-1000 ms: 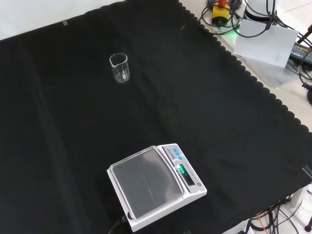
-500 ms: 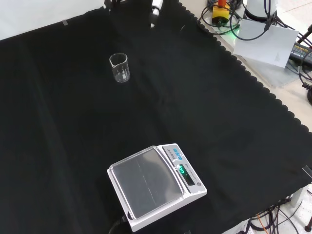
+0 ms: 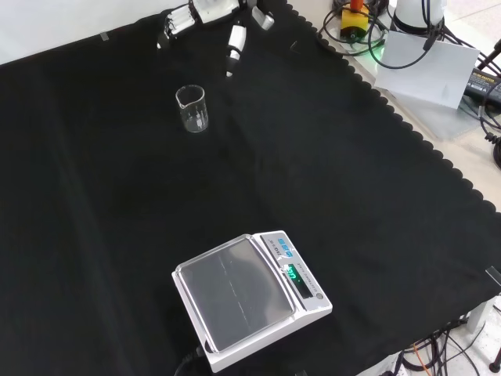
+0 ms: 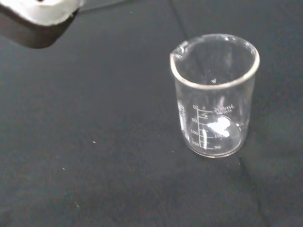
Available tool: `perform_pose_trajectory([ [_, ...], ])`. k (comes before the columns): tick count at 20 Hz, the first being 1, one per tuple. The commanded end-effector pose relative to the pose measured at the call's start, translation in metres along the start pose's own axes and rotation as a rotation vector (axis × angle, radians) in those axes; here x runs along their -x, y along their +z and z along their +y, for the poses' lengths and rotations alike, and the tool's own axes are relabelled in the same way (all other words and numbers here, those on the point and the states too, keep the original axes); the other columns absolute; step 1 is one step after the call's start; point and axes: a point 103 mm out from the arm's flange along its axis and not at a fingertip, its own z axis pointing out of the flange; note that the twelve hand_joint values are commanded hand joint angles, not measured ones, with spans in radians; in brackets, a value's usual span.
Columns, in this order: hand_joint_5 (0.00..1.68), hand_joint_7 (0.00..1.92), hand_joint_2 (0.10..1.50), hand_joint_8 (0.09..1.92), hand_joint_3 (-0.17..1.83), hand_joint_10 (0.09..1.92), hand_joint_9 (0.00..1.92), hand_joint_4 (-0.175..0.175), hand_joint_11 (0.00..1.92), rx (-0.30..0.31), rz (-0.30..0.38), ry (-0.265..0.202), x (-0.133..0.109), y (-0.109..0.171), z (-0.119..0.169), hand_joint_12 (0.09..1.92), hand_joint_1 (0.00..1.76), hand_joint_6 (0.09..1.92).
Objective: Pick up the beaker.
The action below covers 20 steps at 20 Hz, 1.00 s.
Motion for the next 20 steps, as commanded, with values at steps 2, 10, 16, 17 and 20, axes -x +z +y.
perform_pose_trajectory([
  [2,0.08,0.01,0.68,0.71,0.30,0.86,0.07,0.017,0.00,-0.058,0.045,0.008,-0.002,0.060,0.014,0.90,0.64,0.09],
  [10,0.08,0.00,0.68,0.69,0.29,0.85,0.05,0.038,0.00,-0.117,0.008,-0.004,-0.008,0.092,0.029,0.87,0.62,0.09],
  [16,0.08,0.00,0.68,0.68,0.28,0.85,0.05,0.045,0.00,-0.139,-0.012,0.008,-0.009,0.102,0.048,0.86,0.61,0.09],
  [17,0.08,0.00,0.68,0.68,0.28,0.85,0.05,0.045,0.00,-0.139,-0.015,0.011,-0.007,0.100,0.050,0.86,0.61,0.09],
  [20,0.09,0.00,0.69,0.68,0.28,0.85,0.05,0.046,0.00,-0.137,-0.025,0.015,-0.009,0.099,0.059,0.86,0.61,0.09],
])
